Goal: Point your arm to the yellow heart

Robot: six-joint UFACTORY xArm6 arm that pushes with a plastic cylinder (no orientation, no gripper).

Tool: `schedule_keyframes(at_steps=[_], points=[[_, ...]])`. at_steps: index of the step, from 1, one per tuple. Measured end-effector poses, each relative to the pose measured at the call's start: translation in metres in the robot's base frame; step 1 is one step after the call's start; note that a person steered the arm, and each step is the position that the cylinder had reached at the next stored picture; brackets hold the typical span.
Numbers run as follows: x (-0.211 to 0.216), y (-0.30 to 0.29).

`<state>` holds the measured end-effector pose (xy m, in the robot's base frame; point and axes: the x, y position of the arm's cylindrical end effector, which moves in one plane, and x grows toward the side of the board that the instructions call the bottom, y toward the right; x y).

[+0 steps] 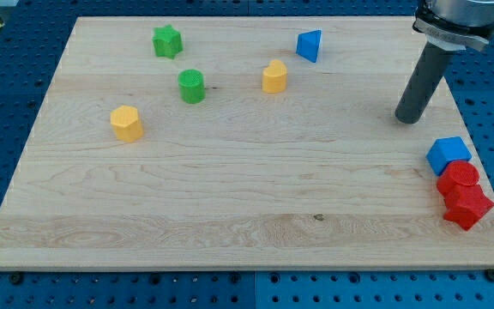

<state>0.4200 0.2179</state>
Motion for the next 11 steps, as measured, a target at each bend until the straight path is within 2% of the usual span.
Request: schedule_keyframes(at_steps=[1,3,8,11], points=[[-0.016,-0.004],[-0.047,-0.056],[-0.047,-0.061],[-0.06,-0.099]])
